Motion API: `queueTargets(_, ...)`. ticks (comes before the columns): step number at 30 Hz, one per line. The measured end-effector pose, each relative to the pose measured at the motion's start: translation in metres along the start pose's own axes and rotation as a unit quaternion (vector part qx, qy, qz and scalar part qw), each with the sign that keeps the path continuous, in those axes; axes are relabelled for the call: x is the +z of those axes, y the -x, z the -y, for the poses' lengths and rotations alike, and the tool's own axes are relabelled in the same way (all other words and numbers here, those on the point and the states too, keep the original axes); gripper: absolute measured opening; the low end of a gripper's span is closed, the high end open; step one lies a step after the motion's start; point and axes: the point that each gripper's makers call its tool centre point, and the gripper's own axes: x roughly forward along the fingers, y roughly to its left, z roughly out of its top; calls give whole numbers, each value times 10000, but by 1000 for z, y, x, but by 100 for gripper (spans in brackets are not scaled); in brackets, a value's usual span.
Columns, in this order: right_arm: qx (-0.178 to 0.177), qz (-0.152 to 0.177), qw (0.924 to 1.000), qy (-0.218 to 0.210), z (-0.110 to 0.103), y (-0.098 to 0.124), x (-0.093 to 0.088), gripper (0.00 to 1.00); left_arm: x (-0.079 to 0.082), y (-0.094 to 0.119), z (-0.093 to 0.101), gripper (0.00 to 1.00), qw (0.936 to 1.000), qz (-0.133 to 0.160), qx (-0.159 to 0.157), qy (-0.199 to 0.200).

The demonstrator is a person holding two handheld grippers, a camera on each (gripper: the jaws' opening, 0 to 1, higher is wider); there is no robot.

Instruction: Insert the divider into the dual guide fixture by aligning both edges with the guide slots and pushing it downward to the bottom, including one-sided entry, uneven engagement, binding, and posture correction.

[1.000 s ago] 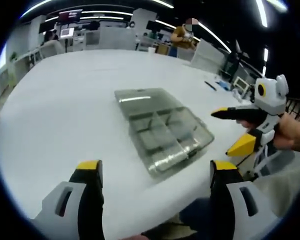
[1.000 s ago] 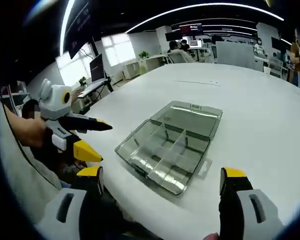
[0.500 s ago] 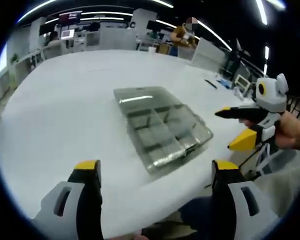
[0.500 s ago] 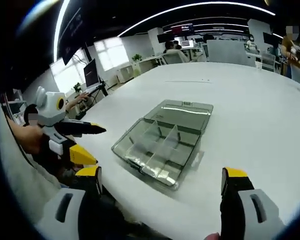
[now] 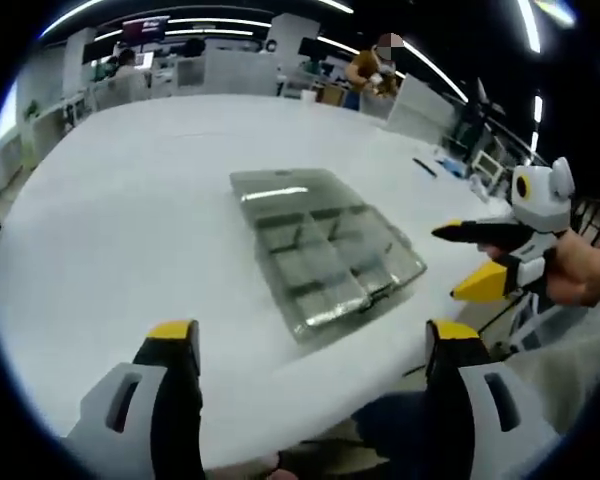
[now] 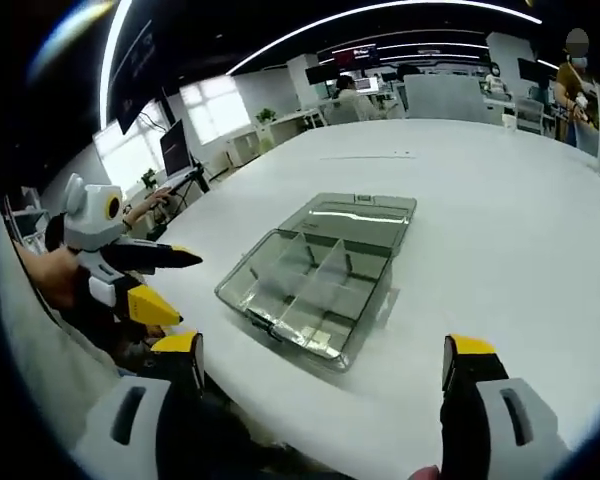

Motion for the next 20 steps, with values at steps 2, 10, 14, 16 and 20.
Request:
queueTargets(2,8,-4,10000,5,0,0,0,98,-1,0,1,92,10000,-19,-13,24)
queueTargets(10,-36,-41,10000,-47,3,0,-4,98,-3,0,0,92,9999,-24,10,118)
queueTargets(14,-54,-53,10000,-48,4,1,-4,98,-3,0,0,92,9999,-20,13,124)
queueTargets(16,-53,-49,10000,-32,3,1,-4,98,-3,0,0,92,9999,-29,15,122)
queueTargets(20,-58,-59,10000,-26,3,1,-4,98,-3,0,0,92,9999,-24,19,144)
